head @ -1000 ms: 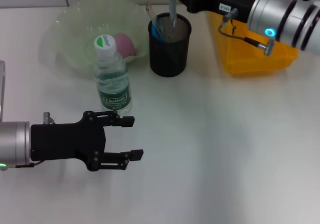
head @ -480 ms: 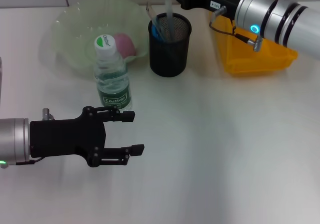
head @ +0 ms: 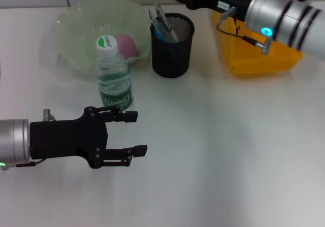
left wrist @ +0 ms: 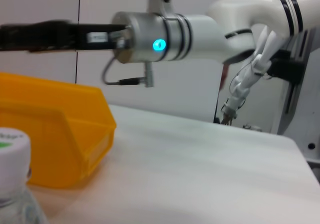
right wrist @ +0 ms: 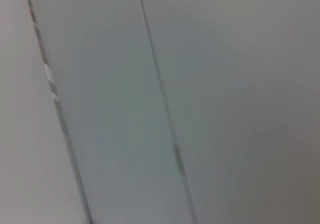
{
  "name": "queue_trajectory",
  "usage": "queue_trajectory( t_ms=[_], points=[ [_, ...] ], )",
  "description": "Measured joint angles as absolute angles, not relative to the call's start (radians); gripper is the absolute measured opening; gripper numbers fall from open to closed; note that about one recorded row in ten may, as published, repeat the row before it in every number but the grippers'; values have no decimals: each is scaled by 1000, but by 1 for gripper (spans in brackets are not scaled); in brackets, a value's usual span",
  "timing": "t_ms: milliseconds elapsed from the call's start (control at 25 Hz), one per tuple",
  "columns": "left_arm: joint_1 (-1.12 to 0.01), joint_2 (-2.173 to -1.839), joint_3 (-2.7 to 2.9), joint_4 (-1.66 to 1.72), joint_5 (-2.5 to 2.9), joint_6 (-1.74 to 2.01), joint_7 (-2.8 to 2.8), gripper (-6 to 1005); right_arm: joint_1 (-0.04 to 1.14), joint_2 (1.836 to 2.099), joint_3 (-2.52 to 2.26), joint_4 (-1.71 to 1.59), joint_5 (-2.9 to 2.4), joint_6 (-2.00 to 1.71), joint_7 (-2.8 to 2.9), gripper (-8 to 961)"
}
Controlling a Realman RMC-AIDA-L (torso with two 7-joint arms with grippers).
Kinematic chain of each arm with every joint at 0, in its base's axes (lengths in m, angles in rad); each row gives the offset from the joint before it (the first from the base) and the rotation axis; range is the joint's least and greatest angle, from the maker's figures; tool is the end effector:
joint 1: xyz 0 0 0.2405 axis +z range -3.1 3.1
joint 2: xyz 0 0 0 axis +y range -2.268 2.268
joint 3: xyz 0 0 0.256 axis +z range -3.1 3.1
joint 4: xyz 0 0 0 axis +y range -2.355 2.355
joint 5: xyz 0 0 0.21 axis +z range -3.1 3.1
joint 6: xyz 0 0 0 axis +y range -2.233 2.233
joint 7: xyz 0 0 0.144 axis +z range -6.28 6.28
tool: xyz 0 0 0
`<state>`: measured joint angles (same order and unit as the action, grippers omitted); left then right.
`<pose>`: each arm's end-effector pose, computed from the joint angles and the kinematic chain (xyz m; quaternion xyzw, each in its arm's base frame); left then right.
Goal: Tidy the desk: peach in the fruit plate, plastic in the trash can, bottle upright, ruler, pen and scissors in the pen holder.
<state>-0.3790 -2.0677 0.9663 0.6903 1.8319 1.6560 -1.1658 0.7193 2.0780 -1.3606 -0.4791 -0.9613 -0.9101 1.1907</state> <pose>-0.2681 0.2778 -0.0171 -0.9606 -0.1087 -0.2468 0.0669 0.1656 0.4248 -0.0420 -0.8628 0.2272 0.3559 0.2781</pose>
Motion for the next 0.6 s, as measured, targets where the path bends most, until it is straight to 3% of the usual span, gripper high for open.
queue_trajectory(
  t_ms=[80,120,200,320,480,600],
  points=[
    [-374,-2066,966,691,1822,1667,-1166,770,642,2071,-1359,-556,-979,-994,1225,472],
    [-372,-2066,965,691,1816,1673,-1166,770,544,2067,-1352,-657,-1024,-1091,1271,501],
    [-369,-2064,963,691,1809,1683,-1166,770,494,2066,-1344,-705,-1054,-1142,1289,559],
    [-363,-2061,960,690,1807,1701,-1167,770,297,2066,-1246,-835,-1215,-1441,1313,645],
    [-358,-2058,950,690,1809,1710,-1169,770,233,2064,-1103,-789,-1385,-1706,1270,756],
    [-351,-2054,943,690,1813,1717,-1166,770,204,2061,-929,-674,-1548,-1897,1165,756]
  ],
)
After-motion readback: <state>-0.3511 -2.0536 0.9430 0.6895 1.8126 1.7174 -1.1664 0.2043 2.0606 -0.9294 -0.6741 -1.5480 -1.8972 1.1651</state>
